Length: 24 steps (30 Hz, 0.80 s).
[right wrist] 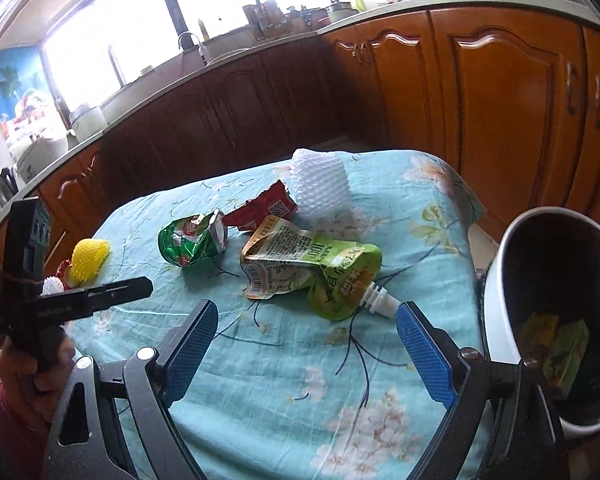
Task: Collect trash
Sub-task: 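Move both open tools back over the table toward the remaining trash, then grasp the crushed green can with the left tool while the right tool grasps the yellow-green pouch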
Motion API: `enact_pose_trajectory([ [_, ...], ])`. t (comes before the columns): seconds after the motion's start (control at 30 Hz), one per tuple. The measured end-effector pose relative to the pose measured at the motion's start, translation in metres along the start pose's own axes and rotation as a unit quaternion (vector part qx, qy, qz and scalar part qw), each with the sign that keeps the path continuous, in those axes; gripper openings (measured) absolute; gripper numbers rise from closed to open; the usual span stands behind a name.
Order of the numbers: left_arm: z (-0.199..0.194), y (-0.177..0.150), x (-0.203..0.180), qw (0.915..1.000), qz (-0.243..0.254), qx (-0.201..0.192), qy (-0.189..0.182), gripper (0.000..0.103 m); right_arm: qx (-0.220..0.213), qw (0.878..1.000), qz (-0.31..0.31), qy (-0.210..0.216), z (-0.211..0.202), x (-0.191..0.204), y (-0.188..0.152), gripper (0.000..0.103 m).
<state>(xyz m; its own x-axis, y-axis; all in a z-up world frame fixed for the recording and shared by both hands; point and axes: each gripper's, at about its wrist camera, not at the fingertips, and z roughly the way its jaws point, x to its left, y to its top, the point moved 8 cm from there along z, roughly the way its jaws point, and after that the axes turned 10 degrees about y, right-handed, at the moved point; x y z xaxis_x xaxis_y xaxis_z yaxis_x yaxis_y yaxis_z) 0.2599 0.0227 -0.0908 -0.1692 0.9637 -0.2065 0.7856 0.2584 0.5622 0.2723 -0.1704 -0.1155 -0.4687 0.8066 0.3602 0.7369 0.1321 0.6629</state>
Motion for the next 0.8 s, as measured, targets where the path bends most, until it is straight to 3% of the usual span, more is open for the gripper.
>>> enact_pose_trajectory([
  [0.23,0.019,0.031,0.023,0.9997,-0.015,0.001,0.017,0.072,0.063,0.994,-0.084,-0.005,0.044,0.002,0.010,0.092],
  [0.33,0.036,0.045,0.030,0.9996,-0.023,0.014,0.006,0.075,0.088,0.989,-0.115,-0.005,0.060,0.004,0.011,0.092],
  [0.67,0.078,0.063,0.032,0.9987,-0.026,0.042,-0.009,0.075,0.142,0.976,-0.161,-0.027,0.102,-0.001,0.011,0.088],
  [0.73,0.081,0.062,0.026,0.9991,-0.015,0.039,-0.008,0.072,0.138,0.978,-0.156,-0.029,0.102,-0.002,0.011,0.067],
  [0.77,0.082,0.062,0.023,0.9992,-0.009,0.036,-0.011,0.068,0.133,0.980,-0.149,-0.023,0.100,-0.001,0.011,0.062],
  [0.8,0.082,0.062,0.019,0.9993,-0.002,0.036,-0.013,0.056,0.126,0.982,-0.141,-0.020,0.097,0.000,0.012,0.046],
])
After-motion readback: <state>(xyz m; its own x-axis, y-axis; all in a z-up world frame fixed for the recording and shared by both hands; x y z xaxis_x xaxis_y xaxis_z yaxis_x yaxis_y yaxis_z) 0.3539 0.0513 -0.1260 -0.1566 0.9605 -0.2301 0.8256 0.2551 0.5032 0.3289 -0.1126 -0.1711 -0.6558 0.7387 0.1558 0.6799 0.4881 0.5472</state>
